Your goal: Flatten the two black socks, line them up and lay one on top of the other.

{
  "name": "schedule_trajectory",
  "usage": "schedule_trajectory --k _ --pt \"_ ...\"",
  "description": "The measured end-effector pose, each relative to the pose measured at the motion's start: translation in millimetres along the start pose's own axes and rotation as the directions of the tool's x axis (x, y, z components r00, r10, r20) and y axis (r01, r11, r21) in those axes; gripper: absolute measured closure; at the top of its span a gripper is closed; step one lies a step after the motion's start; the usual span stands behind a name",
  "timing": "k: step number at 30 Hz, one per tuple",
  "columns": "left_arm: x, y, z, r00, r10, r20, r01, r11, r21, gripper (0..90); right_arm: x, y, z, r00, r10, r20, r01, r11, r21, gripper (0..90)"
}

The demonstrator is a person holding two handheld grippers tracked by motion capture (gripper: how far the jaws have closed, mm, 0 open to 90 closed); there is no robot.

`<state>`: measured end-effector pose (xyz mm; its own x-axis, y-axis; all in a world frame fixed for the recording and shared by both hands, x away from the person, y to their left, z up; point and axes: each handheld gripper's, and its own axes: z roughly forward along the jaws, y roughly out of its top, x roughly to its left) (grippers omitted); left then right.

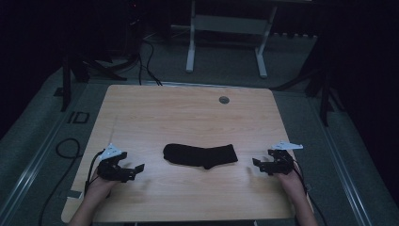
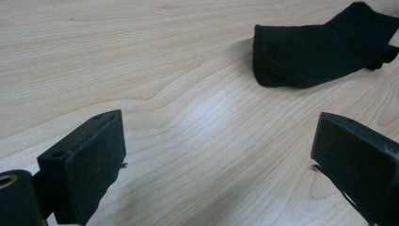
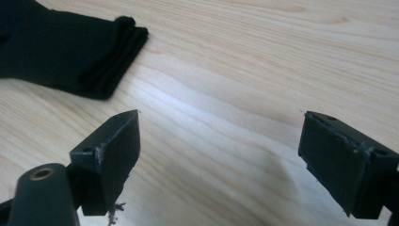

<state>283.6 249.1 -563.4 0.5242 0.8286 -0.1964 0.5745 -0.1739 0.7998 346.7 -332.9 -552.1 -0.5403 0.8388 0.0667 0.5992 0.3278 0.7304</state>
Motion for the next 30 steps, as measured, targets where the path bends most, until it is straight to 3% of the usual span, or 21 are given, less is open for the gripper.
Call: schedule_trajectory --k 9,30 --pt "8.8 -10.9 -17.0 0.9989 -0.035 -0.031 0.034 0.9991 -0.025 3.9 -7.1 -19.4 -20.0 0.9973 0.036 0.064 -0.034 0.999 -0.021 13.2" --pt "11.2 -30.2 -37.4 0.9948 -0.078 -0.066 0.075 0.9959 -0.05 3.9 -13.9 -47.5 -42.5 0.9879 0.117 0.102 -0.113 0.993 -0.047 13.4"
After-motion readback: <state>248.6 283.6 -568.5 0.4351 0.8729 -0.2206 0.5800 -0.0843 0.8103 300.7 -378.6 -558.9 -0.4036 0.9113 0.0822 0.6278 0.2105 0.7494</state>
